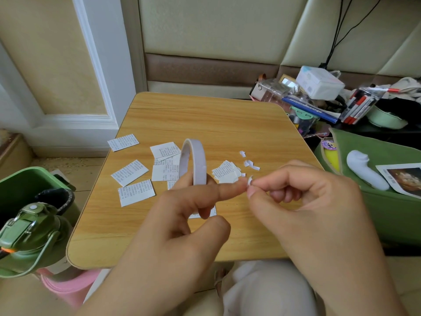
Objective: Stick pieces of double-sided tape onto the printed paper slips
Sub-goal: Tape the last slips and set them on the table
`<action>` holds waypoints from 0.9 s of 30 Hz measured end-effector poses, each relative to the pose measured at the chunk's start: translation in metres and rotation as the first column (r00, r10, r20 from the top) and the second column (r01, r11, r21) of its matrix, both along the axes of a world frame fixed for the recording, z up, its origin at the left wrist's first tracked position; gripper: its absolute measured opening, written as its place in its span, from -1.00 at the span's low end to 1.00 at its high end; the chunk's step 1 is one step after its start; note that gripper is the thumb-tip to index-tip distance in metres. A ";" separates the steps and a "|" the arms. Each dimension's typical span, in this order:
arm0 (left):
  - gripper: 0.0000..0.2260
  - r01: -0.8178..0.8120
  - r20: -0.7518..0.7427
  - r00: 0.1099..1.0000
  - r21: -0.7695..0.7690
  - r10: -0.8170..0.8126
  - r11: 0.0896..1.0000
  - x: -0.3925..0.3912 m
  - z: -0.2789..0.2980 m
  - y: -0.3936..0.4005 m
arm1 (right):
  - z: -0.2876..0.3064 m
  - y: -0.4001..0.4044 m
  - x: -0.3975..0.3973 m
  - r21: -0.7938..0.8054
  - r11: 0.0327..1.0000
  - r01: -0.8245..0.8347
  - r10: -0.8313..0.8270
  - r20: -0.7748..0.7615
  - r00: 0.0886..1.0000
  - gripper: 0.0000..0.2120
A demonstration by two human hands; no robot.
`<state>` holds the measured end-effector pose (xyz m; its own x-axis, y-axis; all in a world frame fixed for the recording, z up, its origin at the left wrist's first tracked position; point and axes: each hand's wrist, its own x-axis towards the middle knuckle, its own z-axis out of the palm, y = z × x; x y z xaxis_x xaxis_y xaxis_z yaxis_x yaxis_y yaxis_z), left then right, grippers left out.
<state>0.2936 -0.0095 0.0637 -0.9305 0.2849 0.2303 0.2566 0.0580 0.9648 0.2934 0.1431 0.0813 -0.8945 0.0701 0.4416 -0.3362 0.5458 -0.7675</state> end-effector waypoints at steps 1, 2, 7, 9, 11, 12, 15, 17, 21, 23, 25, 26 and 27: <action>-0.64 0.000 0.018 1.000 0.020 0.000 1.000 -0.001 0.000 0.000 | 0.000 0.000 0.000 -0.012 1.000 -0.005 0.005 0.001 1.000 -0.92; -0.64 0.005 0.034 0.999 0.035 -0.006 0.999 -0.002 -0.001 0.000 | -0.001 0.001 0.000 -0.025 1.000 -0.011 0.011 0.006 1.000 -0.92; -0.64 0.042 0.111 0.992 0.145 -0.058 0.989 -0.006 -0.003 -0.001 | -0.003 0.003 -0.002 -0.104 0.993 -0.047 0.053 0.051 0.997 -0.89; -0.64 0.056 0.140 0.987 0.174 -0.081 0.983 -0.005 -0.001 -0.001 | -0.005 0.004 -0.004 -0.158 0.986 -0.056 0.069 0.080 0.994 -0.94; -0.63 0.052 0.172 0.981 0.191 -0.085 0.980 -0.006 -0.001 -0.002 | -0.008 0.005 -0.006 -0.219 0.973 -0.080 0.107 0.115 0.988 -0.88; -0.63 0.048 0.195 0.977 0.202 -0.088 0.978 -0.007 -0.001 -0.002 | -0.010 0.006 -0.008 -0.259 0.962 -0.090 0.130 0.143 0.981 -0.84; -0.64 0.041 0.226 0.970 0.201 -0.087 0.979 -0.012 -0.005 0.001 | -0.018 0.008 -0.015 -0.411 0.908 -0.085 0.191 0.224 0.956 -0.79; -0.66 0.003 0.261 0.963 0.207 -0.059 0.978 -0.018 -0.010 0.003 | -0.023 0.010 -0.021 -0.486 0.872 -0.065 0.212 0.253 0.944 -0.81; -0.64 -0.085 0.345 0.939 0.199 0.011 0.976 -0.037 -0.022 0.005 | -0.037 0.022 -0.040 -0.568 0.823 -0.003 0.208 0.296 0.932 -0.85; -0.64 -0.104 0.373 0.928 0.221 0.015 0.970 -0.045 -0.025 0.005 | -0.051 0.034 -0.058 -0.472 0.876 0.099 0.074 0.335 0.939 -0.77; -0.64 -0.114 0.381 0.924 0.237 0.016 0.965 -0.052 -0.026 0.005 | -0.070 0.051 -0.081 -0.270 0.941 0.205 -0.090 0.382 0.920 -0.78; -0.64 -0.115 0.383 0.924 0.246 0.013 0.963 -0.055 -0.027 0.005 | -0.080 0.061 -0.094 -0.168 0.958 0.232 -0.148 0.401 0.904 -0.80; -0.64 -0.118 0.385 0.923 0.252 0.012 0.960 -0.058 -0.028 0.005 | -0.091 0.070 -0.108 -0.074 0.969 0.236 -0.185 0.418 0.890 -0.83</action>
<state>0.2352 -0.0047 0.0352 -0.9768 0.1980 -0.0819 -0.1239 -0.2095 0.9699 0.1856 0.2133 -0.0093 -0.9519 0.3058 0.0209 0.1300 0.4646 -0.8759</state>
